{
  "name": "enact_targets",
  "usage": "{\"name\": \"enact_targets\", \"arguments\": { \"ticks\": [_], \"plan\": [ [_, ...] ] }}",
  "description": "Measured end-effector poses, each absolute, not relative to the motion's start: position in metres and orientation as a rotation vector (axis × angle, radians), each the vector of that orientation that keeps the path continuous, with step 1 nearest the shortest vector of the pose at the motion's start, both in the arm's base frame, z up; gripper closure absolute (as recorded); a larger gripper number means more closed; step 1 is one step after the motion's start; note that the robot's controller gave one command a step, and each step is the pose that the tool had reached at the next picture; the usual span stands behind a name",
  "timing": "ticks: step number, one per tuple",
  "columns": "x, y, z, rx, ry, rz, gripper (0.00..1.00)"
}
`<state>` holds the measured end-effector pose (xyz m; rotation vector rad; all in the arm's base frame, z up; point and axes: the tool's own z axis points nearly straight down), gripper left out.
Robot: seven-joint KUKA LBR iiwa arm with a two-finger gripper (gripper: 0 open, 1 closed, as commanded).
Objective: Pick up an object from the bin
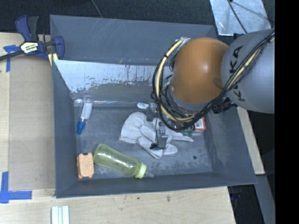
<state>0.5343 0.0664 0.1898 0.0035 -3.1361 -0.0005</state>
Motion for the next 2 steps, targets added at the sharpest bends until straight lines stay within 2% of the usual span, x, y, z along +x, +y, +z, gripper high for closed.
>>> {"name": "enact_targets", "arguments": {
  "ticks": [1,2],
  "plan": [
    [0.536,0.066,0.194,0.000,-3.145,-0.001,0.00],
    [0.531,0.035,0.140,0.102,-3.148,0.000,0.00]
  ]
}}
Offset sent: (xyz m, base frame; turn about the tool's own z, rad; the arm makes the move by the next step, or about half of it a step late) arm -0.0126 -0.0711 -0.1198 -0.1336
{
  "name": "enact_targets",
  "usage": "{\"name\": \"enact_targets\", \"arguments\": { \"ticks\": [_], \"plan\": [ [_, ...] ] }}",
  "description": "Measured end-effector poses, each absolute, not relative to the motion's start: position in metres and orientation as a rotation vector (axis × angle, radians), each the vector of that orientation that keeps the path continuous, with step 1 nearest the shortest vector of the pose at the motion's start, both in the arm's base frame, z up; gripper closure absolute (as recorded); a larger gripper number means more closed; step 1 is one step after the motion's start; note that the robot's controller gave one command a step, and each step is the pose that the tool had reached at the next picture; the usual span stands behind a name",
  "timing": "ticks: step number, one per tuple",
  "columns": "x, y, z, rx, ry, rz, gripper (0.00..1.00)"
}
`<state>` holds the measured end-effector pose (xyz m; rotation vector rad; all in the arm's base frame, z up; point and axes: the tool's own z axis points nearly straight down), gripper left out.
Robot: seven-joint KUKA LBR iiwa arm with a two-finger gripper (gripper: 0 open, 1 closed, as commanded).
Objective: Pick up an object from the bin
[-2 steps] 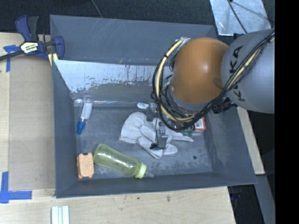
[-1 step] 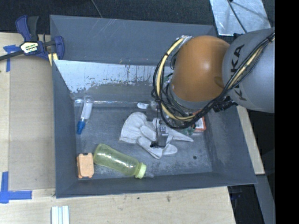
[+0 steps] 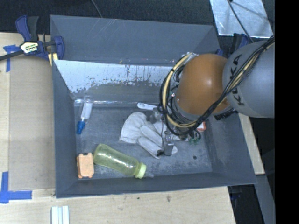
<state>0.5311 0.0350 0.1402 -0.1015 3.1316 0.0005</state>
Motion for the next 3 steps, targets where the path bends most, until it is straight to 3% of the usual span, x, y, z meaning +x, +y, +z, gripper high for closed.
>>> {"name": "enact_targets", "arguments": {
  "ticks": [1,2,3],
  "plan": [
    [0.532,0.007,0.121,0.090,3.141,0.000,0.00],
    [0.525,0.019,0.127,0.106,3.139,-0.001,0.00],
    [0.512,0.026,0.076,0.184,3.130,0.002,0.00]
  ]
}}
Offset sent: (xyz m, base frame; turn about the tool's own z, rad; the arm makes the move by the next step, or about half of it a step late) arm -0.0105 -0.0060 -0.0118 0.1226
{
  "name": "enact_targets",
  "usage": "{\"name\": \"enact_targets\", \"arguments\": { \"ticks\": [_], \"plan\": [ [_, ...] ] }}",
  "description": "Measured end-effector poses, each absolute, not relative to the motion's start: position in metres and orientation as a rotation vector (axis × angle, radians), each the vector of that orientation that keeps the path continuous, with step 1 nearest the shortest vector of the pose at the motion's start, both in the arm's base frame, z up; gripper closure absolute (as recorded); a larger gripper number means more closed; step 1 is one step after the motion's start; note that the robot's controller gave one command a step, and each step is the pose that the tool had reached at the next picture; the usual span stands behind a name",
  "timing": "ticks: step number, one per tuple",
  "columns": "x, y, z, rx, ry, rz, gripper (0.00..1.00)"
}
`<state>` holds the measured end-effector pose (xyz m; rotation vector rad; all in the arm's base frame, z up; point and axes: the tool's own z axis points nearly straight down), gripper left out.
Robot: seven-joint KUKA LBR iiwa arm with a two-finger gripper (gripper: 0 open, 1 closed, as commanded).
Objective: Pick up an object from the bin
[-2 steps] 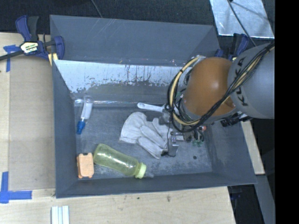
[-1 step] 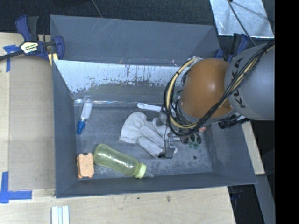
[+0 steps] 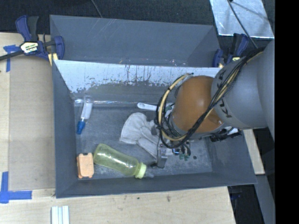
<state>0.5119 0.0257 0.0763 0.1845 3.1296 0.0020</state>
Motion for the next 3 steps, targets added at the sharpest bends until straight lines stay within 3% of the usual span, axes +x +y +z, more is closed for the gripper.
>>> {"name": "enact_targets", "arguments": {
  "ticks": [1,3],
  "plan": [
    [0.5152,0.0278,0.0551,0.192,3.119,0.003,1.00],
    [0.5159,0.0279,0.0614,0.193,3.121,0.003,1.00]
  ]
}}
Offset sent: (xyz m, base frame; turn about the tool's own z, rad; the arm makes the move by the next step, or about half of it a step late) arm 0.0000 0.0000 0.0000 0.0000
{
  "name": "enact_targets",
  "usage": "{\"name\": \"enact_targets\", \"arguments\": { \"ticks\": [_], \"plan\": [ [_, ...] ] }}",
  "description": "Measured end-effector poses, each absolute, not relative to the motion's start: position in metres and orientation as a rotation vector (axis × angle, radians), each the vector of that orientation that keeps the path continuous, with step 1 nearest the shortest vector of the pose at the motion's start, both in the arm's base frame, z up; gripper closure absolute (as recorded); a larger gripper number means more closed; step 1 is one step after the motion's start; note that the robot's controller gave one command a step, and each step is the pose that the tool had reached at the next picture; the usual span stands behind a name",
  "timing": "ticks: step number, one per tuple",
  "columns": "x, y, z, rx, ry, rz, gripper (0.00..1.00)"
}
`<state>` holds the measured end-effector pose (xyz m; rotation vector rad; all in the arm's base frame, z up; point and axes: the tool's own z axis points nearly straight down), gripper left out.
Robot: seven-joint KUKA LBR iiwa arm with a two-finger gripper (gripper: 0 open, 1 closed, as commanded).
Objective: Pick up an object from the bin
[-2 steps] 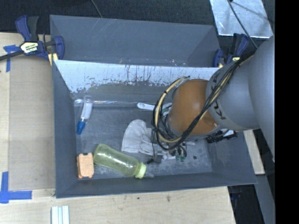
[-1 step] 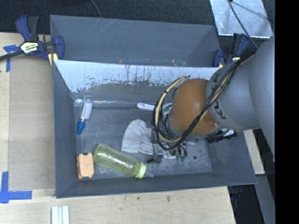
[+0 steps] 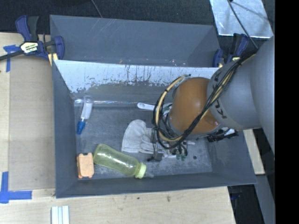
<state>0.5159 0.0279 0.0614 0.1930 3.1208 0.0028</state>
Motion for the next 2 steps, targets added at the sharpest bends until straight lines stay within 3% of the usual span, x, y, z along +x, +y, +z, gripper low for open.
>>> {"name": "enact_targets", "arguments": {
  "ticks": [2],
  "plan": [
    [0.5170,0.0274,0.0729,0.194,3.123,0.002,1.00]
  ]
}}
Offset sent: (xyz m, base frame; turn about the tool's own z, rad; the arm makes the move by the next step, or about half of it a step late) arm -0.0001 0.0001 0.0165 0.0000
